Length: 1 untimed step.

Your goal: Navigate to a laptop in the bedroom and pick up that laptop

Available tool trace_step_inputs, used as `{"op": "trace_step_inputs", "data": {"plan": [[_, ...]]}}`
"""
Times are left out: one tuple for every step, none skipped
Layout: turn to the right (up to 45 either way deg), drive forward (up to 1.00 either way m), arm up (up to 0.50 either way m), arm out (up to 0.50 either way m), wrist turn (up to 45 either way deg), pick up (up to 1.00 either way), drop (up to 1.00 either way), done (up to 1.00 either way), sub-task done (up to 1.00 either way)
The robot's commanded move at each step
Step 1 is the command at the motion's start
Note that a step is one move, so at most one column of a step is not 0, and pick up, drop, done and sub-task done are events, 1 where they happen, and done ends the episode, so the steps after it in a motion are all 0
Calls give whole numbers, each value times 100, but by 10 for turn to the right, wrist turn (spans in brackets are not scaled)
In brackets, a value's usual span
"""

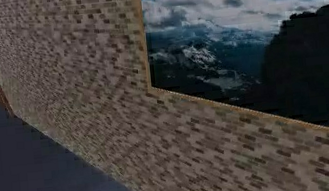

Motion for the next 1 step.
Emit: {"op": "trace_step_inputs", "data": {"plan": [[0,45,0,0,0,0,0,0,0]]}}
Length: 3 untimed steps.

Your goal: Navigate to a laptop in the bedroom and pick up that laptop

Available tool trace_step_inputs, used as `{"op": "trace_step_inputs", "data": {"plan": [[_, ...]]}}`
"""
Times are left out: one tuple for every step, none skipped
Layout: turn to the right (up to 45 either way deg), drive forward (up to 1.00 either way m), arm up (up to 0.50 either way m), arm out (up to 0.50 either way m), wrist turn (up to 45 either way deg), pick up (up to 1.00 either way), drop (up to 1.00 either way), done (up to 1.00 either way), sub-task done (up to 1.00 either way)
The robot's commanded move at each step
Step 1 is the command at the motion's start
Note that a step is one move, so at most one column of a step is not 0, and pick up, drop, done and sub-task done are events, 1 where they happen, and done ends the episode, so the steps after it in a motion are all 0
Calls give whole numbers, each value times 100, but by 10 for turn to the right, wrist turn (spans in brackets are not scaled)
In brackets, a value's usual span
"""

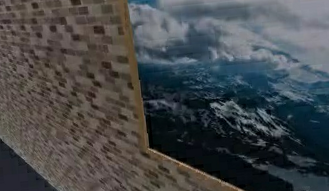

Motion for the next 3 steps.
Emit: {"op": "trace_step_inputs", "data": {"plan": [[-450,0,0,0,0,0,0,0,0],[-30,0,0,0,0,0,0,0,0],[0,100,0,0,0,0,0,0,0]]}}
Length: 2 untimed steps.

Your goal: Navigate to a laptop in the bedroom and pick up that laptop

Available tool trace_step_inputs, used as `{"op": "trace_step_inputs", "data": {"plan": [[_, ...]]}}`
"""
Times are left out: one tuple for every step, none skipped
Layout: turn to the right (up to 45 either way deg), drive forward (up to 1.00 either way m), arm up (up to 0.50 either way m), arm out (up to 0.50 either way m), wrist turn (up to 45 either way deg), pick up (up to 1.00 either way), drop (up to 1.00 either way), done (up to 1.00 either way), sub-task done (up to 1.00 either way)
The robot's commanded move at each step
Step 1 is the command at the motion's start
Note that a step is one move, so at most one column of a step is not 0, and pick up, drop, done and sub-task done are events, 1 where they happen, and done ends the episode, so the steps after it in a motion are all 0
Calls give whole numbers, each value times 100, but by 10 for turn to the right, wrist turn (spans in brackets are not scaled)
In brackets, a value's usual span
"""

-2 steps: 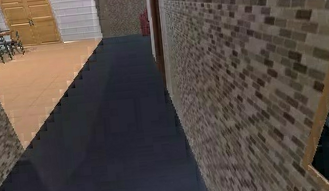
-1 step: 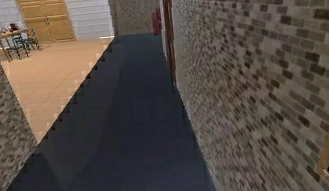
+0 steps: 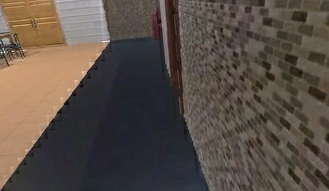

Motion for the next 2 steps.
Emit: {"op": "trace_step_inputs", "data": {"plan": [[-30,0,0,0,0,0,0,0,0],[0,100,0,0,0,0,0,0,0]]}}
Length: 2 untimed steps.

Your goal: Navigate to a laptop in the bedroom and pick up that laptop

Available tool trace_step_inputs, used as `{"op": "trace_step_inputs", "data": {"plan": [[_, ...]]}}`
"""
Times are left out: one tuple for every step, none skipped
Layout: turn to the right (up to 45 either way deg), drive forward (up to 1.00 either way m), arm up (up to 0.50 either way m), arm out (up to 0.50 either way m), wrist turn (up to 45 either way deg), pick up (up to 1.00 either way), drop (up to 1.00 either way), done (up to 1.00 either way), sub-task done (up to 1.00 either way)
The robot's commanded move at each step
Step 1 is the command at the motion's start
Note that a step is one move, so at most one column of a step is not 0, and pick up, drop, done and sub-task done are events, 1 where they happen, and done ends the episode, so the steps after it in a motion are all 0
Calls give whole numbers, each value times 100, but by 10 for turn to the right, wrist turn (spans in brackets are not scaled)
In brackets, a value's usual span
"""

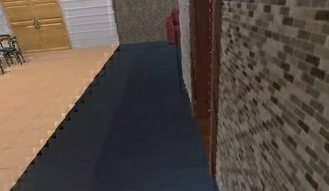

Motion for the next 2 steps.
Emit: {"op": "trace_step_inputs", "data": {"plan": [[0,100,0,0,0,0,0,0,0],[0,50,0,0,0,0,0,0,0]]}}
